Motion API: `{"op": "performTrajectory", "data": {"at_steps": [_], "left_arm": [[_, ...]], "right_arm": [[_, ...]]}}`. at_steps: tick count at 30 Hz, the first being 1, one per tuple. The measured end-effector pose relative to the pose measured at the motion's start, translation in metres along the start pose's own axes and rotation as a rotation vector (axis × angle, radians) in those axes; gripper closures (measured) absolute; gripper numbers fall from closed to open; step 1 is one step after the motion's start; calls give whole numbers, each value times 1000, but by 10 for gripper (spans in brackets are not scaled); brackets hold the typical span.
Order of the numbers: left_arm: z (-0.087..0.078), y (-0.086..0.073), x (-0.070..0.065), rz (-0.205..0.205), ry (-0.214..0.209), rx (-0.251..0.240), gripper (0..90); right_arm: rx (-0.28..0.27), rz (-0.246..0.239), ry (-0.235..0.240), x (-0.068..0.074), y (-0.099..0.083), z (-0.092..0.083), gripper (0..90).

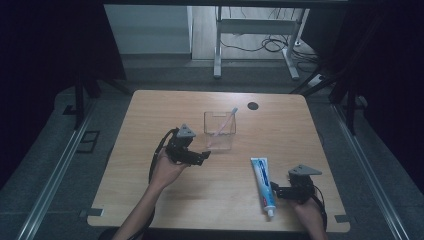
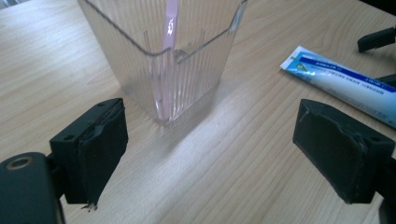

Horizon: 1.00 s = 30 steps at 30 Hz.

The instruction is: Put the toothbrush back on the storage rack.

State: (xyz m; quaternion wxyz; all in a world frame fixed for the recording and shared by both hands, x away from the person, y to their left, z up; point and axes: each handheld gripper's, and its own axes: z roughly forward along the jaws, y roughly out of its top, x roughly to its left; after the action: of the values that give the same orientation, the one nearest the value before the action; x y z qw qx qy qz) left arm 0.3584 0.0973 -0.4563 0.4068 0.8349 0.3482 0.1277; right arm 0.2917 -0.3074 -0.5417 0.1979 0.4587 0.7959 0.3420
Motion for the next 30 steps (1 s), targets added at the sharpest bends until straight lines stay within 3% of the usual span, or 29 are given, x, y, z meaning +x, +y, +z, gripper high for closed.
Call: {"op": "performTrajectory", "data": {"at_steps": [10,18,30], "left_arm": [[6,-29,-3,19,33,35,80],[9,-44,-4,15,38,33,59],[10,-76,-3,-28,33,27,39]], "right_arm": [[2,1,0,0,0,0,130],[2,2,0,0,0,0,130],[2,3,0,0,0,0,131]]}}
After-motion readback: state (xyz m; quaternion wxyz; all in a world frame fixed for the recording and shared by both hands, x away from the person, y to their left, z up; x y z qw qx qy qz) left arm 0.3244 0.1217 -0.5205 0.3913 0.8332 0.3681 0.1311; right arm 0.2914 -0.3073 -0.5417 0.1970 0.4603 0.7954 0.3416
